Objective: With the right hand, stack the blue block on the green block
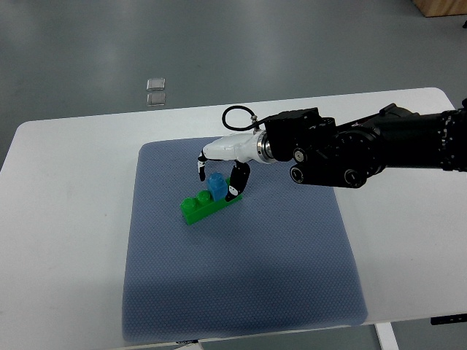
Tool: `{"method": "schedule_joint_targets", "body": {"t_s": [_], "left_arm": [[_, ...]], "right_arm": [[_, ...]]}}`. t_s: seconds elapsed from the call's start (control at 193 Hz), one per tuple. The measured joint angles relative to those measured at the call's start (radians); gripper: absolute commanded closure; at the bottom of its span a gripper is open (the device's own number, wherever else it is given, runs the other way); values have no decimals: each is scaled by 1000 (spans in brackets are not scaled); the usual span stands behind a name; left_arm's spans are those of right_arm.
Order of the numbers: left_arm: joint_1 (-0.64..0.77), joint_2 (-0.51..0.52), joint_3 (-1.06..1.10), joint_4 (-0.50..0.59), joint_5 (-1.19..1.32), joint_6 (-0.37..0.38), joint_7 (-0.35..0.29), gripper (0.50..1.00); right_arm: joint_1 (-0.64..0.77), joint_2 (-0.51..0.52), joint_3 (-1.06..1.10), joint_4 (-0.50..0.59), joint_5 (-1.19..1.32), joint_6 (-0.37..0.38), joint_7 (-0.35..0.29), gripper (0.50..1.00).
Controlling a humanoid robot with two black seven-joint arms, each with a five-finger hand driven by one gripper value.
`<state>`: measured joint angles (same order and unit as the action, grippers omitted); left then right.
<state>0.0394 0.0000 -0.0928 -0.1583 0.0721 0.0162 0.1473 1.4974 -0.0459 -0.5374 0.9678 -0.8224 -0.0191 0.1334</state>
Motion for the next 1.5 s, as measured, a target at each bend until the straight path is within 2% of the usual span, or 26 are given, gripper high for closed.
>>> {"method": "schedule_joint_targets", "body": {"t_s": [0.311,0.43,0.554,0.684,0.865,1.057,1.306,1.503], "left_arm": [[0,0,0,0,0,0,0,500],[0,0,0,0,0,0,0,500],[1,0,0,0,0,0,0,500],[1,0,0,0,0,0,0,500],[0,0,0,0,0,0,0,500],[1,0,0,0,0,0,0,500],[0,0,0,0,0,0,0,500],[0,0,0,0,0,0,0,500]], "right_arm": [[33,-112,181,-9,78,139,-7,576],[17,-146,306,-63,239,147,-10,576],[-66,-149,467,-157,438,138,-11,576],[-220,-131,719,-268,588,110,-1,576],[-413,-38,1123,-418,620,100,4,576],[-523,38,1430,-480,622,103,6,574],[-663,46,1585,-482,623,112,104,574],[-721,46,1636,-479,622,173,118,574]]}}
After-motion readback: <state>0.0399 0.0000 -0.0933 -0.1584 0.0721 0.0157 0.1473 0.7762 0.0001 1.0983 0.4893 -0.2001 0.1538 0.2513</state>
